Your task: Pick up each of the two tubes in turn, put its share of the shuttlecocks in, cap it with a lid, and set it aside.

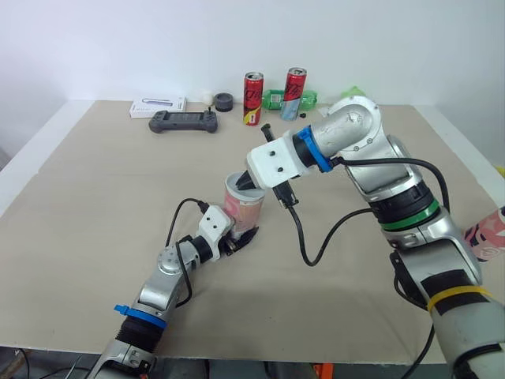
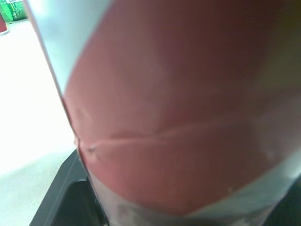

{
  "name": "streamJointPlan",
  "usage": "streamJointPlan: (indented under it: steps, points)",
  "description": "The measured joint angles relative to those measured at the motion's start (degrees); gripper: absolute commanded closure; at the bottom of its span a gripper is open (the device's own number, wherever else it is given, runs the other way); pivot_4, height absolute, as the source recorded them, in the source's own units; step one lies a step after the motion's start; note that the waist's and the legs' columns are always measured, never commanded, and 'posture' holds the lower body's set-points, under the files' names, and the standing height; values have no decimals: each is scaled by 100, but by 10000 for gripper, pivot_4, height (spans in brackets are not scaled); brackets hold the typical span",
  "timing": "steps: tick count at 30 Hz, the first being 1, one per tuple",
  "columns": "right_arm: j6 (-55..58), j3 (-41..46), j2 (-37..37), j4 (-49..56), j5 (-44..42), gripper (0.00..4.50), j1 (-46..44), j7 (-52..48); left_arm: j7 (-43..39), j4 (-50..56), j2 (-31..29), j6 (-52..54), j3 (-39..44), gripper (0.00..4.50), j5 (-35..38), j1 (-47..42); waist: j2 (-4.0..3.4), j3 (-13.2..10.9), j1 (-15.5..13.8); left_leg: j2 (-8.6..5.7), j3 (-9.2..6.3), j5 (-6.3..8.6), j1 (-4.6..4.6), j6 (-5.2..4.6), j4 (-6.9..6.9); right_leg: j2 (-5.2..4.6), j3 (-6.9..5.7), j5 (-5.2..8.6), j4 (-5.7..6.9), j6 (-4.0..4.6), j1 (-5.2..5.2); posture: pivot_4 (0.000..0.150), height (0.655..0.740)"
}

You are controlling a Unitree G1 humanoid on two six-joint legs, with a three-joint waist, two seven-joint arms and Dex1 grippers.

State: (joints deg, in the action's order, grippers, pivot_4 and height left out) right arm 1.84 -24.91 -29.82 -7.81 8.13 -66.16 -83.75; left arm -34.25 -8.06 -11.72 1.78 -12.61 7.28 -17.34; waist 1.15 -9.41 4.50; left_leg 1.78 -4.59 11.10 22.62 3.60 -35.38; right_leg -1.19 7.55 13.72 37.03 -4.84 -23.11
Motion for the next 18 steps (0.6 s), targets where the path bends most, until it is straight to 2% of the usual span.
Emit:
streamJointPlan:
  steps: [18]
  points:
    - [-42, 19, 34, 162, 222, 44533, 317, 24, -14, -47, -7, 41, -41, 15562, -60, 53, 21, 126, -1, 4, 0, 26, -31, 31, 9, 0, -3, 35, 0, 15, 24, 1500, 7400]
